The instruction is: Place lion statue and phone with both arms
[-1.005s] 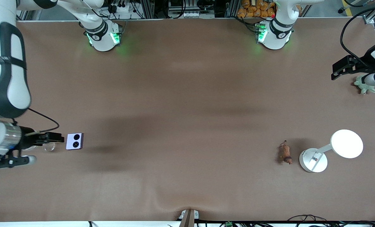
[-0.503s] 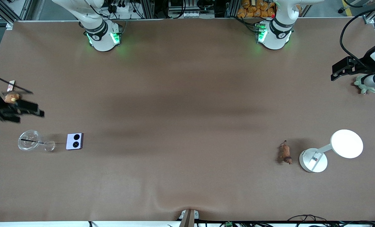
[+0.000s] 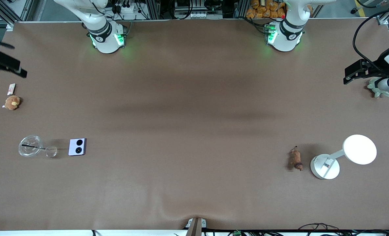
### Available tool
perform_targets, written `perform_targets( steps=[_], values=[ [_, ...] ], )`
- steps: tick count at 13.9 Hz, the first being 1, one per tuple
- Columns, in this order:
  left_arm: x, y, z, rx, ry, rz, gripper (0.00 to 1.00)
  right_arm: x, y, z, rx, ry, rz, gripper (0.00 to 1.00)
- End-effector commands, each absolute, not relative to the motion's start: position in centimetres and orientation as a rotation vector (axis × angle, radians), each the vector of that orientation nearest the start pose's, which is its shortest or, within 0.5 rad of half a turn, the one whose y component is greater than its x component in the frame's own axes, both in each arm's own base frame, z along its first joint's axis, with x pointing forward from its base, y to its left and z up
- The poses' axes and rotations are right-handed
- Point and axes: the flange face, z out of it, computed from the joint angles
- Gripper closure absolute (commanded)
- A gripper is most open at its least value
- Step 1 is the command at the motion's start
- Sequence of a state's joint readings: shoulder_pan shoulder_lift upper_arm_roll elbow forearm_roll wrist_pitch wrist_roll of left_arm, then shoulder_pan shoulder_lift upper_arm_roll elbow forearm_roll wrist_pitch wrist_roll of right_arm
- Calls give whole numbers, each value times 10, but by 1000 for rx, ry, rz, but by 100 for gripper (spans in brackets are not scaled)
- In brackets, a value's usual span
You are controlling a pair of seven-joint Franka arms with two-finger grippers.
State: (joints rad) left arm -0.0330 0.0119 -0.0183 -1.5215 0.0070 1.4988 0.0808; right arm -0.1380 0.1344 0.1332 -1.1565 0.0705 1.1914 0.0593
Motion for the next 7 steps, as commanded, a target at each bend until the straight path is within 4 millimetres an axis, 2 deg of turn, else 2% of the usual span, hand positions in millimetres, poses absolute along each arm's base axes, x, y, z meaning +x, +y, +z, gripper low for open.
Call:
perform_targets(
  steps=[1,3,6,7],
  values=[
    [551,-24,637,-3133,246,63,0,521,-10,689,-3077,148,198,0],
    [551,-24,637,-3133,246,63,0,507,-22,680,-3056,188,179,0],
    [551,-24,636,-3133,243,67,0,497,-13,678,-3055,160,176,0],
    [551,-24,636,-3133,243,65,0,495,-16,675,-3053,168,180,0]
  ],
)
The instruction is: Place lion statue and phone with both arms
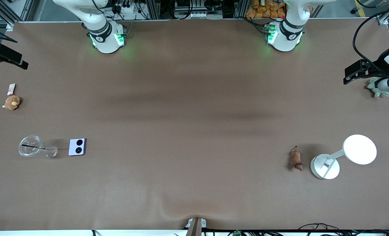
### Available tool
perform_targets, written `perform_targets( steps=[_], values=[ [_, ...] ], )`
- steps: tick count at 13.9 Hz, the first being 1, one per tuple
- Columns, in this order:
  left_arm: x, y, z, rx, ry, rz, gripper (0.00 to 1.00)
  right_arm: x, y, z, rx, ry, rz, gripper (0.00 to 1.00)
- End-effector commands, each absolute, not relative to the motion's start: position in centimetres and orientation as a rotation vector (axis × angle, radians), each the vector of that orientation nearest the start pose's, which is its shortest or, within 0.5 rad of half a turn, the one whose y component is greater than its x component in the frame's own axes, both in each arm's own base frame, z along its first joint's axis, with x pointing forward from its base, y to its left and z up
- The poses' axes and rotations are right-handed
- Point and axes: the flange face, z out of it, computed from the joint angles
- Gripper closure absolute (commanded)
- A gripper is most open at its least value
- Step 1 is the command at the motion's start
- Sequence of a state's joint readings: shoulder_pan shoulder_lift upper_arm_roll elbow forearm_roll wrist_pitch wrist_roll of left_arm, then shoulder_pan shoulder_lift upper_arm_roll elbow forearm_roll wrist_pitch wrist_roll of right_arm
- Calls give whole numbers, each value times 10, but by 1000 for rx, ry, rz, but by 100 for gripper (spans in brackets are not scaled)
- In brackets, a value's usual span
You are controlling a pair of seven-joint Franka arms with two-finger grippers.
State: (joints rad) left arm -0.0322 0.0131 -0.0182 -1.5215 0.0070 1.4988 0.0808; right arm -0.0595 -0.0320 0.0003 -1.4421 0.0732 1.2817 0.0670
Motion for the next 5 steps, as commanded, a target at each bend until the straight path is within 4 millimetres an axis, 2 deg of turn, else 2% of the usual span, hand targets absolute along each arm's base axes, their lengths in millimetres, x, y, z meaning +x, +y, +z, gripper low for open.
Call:
perform_targets(
  steps=[1,3,5],
  values=[
    [551,-24,636,-3133,243,65,0,496,-20,675,-3050,177,175,0],
    [551,-24,636,-3133,243,65,0,499,-9,676,-3056,141,155,0],
    [551,-24,636,-3133,241,67,0,500,-8,677,-3067,72,146,0]
  ],
)
